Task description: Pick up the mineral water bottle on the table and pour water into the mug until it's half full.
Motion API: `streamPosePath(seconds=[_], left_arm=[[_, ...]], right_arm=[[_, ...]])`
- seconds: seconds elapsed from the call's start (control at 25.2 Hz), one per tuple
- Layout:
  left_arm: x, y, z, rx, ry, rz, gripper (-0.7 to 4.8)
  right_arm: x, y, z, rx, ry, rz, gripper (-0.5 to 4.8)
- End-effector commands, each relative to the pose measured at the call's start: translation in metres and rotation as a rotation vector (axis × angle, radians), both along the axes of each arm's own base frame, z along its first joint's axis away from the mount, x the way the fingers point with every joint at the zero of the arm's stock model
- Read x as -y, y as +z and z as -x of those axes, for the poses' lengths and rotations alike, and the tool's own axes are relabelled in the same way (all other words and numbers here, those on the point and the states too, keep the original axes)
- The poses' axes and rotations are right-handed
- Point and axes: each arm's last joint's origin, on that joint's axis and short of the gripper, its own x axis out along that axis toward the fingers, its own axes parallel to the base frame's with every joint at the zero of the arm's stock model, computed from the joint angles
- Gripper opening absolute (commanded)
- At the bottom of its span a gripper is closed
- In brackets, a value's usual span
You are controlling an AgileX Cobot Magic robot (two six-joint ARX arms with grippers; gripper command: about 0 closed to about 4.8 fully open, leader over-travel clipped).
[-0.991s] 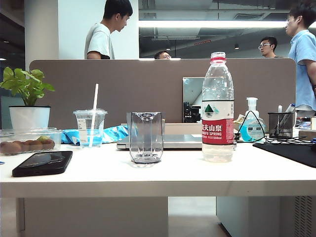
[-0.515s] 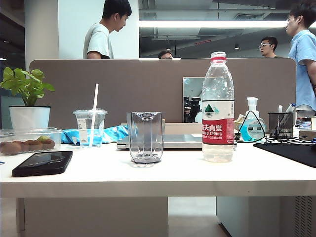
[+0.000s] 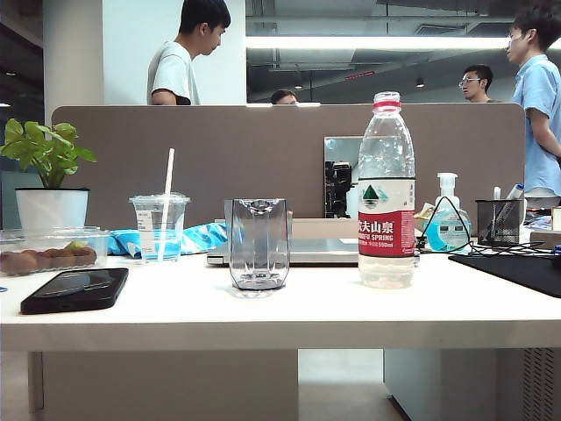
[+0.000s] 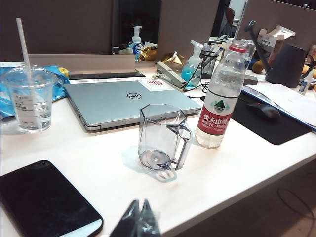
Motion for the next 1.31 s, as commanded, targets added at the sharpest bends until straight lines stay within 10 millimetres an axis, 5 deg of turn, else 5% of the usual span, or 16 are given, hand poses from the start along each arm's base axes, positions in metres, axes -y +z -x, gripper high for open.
streamPosePath(seconds=[0.04,0.24,0.48,0.56,0.91,1.03,1.31], left_arm=[[0.005,0.008,-0.002,-0.003,-0.054,-0.006,-0.04],[0.014,0.026,-0.017,-0.018,-0.104,-0.111,-0.04],[0.030,0.018,-0.033,-0.119,-0.208,-0.143,-0.04],[0.036,0.019,-0.035,-0.093,-0.238,-0.142,-0.04],[0.036,0.022,-0.037,-0.065,-0.170,-0.145,-0.03],[0.036,0.022,-0.037,-0.073,-0.174,-0.135,-0.04],[0.036,0.022,-0.037,-0.093,-0.194,-0.107,-0.04]], right_arm=[[-0.001,0.003,-0.018,0.013,0.033,0.003,0.02],[-0.013,-0.002,-0.042,-0.016,0.113,0.013,0.23],[-0.038,-0.015,-0.063,-0.061,0.186,0.111,0.26],[-0.049,-0.021,-0.072,-0.069,0.176,0.127,0.87],[-0.070,-0.049,-0.113,-0.090,0.207,0.115,1.23],[-0.073,-0.058,-0.128,-0.087,0.149,0.063,1.92],[-0.079,-0.075,-0.146,-0.079,0.142,0.031,2.37]])
